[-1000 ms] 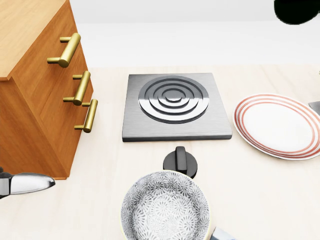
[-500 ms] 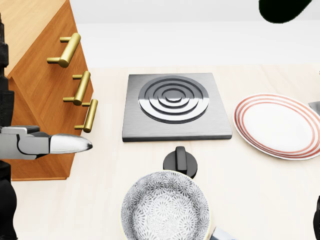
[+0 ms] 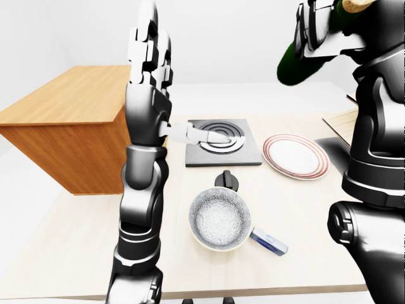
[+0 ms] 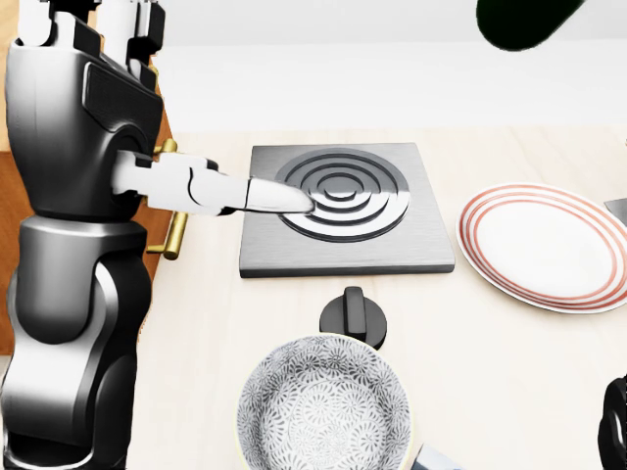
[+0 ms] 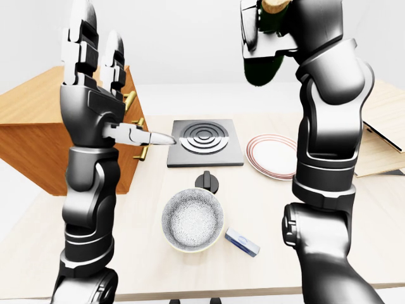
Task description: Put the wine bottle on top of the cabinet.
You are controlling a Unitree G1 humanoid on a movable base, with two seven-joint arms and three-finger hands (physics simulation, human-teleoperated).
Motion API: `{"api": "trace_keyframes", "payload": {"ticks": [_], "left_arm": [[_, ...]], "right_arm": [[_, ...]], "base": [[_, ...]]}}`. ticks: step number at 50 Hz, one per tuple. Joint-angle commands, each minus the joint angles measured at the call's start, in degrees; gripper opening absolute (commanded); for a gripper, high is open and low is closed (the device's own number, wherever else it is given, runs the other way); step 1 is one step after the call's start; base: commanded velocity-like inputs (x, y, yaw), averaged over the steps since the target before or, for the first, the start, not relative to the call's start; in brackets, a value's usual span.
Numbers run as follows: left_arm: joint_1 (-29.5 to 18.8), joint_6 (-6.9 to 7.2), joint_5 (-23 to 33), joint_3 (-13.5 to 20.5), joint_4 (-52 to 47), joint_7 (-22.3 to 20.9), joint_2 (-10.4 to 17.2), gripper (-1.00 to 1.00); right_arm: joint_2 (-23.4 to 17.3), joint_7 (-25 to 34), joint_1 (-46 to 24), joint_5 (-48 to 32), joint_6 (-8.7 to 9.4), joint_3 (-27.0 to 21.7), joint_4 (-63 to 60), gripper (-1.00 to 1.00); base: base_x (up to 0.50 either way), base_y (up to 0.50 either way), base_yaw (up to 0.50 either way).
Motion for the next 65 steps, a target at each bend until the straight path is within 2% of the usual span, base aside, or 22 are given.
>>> {"api": "trace_keyframes", "payload": {"ticks": [1,13,25,38,49,58,60,65], "left_arm": [[-3.09,0.00,5.09,-3.10,7.02,-0.68,-3.99,1.00],[-7.57,0.00,5.53,-3.05,20.52,0.64,-6.85,1.00],[-14.75,0.00,6.93,-2.62,41.55,4.37,-8.79,1.00],[-21.47,0.00,7.28,-2.41,51.82,7.29,-11.31,1.00],[-21.70,0.00,8.30,-3.77,50.26,7.73,-13.69,1.00],[-23.48,0.00,9.07,-3.64,51.93,7.12,-13.85,1.00],[-26.15,0.00,7.78,-2.16,54.54,7.03,-13.23,1.00],[-29.91,0.00,6.55,-1.23,59.84,7.81,-12.26,1.00]], "right_arm": [[1.57,1.63,-1.15,1.40,-0.01,-0.97,-0.08,-1.00],[2.27,1.12,-2.24,1.76,-0.01,-0.72,0.99,-1.00],[3.34,-0.09,-0.62,3.02,-0.01,-0.71,-0.54,-1.00],[4.93,-0.73,1.35,3.68,-0.01,-0.08,-2.56,-1.00],[4.90,-0.72,3.68,4.18,-0.01,-0.82,-5.91,-1.00],[5.05,-0.76,3.18,4.03,-0.01,-0.42,-5.18,-1.00],[5.31,-0.93,3.78,3.99,-0.01,-0.32,-5.54,-1.00],[5.56,-1.05,4.31,3.96,-0.01,-0.21,-5.98,-1.00]], "base": [[0.00,0.00,0.00],[0.00,0.00,0.00],[0.00,0.00,0.00],[0.00,0.00,0.00],[0.00,0.00,0.00],[0.00,0.00,0.00],[0.00,0.00,0.00],[0.00,0.00,0.00]]}}
